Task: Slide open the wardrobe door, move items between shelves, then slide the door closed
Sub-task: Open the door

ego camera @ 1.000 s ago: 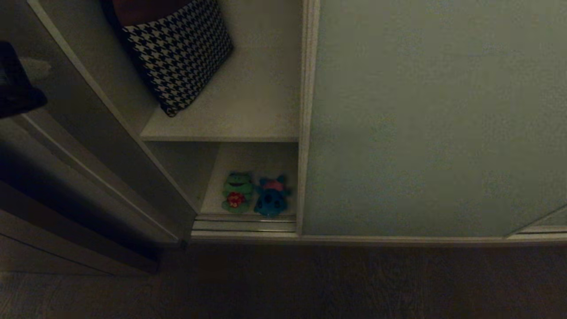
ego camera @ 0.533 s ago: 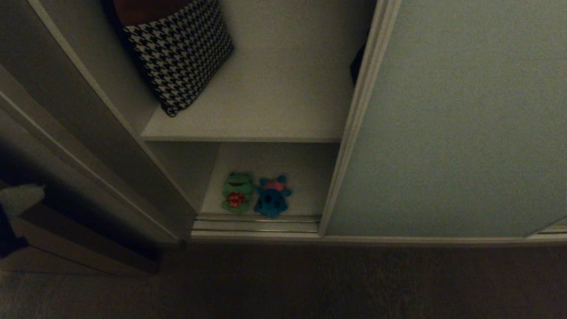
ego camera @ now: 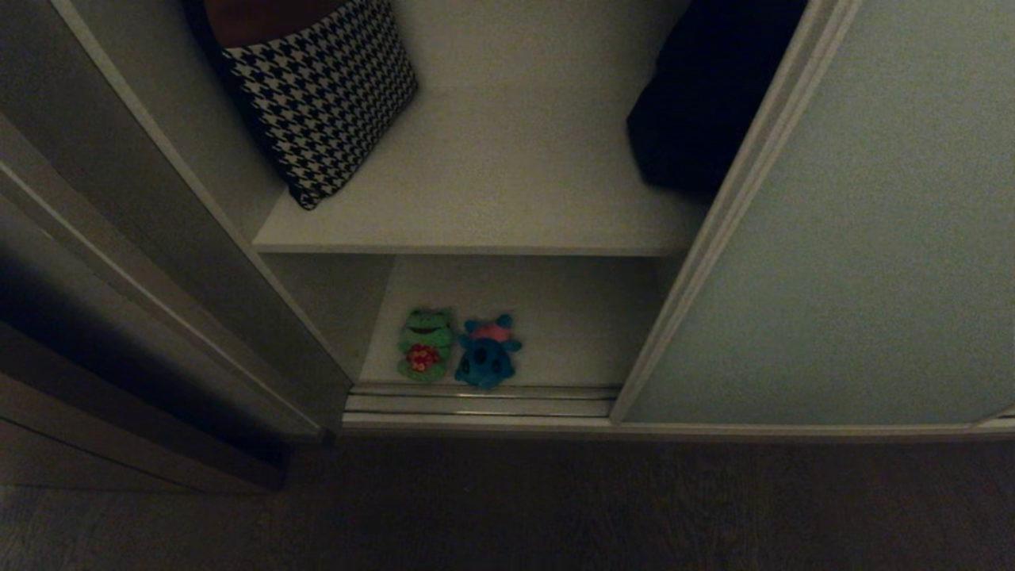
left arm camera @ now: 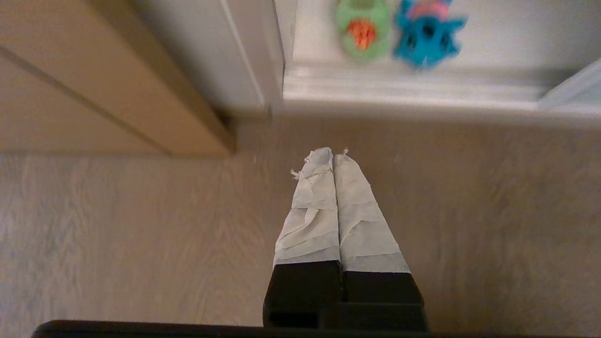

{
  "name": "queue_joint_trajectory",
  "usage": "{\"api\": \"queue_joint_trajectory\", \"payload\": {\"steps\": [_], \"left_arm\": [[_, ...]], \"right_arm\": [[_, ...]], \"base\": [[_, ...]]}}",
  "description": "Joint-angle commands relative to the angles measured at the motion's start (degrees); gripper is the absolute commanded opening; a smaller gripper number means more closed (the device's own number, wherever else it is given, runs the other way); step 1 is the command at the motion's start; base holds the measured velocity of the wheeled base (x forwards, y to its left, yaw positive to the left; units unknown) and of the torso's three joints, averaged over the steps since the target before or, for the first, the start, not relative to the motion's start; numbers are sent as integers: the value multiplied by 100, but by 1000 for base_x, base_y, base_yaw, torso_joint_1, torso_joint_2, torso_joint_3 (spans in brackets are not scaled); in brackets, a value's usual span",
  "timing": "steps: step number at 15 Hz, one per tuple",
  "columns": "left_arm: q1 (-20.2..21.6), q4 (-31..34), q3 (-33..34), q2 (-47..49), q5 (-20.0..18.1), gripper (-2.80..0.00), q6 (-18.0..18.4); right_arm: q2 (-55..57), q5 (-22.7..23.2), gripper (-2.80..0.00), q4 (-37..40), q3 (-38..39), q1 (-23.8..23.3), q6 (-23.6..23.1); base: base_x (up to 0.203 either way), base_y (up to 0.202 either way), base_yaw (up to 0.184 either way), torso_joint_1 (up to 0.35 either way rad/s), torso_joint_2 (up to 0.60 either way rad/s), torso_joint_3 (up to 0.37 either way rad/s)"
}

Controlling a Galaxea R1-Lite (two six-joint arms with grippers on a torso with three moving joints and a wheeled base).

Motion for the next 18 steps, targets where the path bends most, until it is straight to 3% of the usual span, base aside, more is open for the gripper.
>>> {"api": "queue_joint_trajectory", "payload": {"steps": [1, 2, 4, 9, 18], "left_arm": [[122, -393, 656, -343, -26, -280, 33], [137, -741, 811, -346, -20, -280, 35], [-211, -721, 816, -478, 203, -280, -15], [-408, -8, 760, -1964, 298, -280, 36], [-429, -139, 813, -1963, 331, -280, -34]], "right_arm": [[7, 0, -280, -4, -6, 2, 0], [7, 0, -280, -4, 2, 2, 0], [7, 0, -280, -4, -2, 2, 0], [7, 0, -280, -4, -6, 2, 0], [7, 0, -280, -4, 2, 2, 0]], "base": [[0, 0, 0, 0, 0, 0], [0, 0, 0, 0, 0, 0], [0, 0, 0, 0, 0, 0], [0, 0, 0, 0, 0, 0], [0, 0, 0, 0, 0, 0]]}}
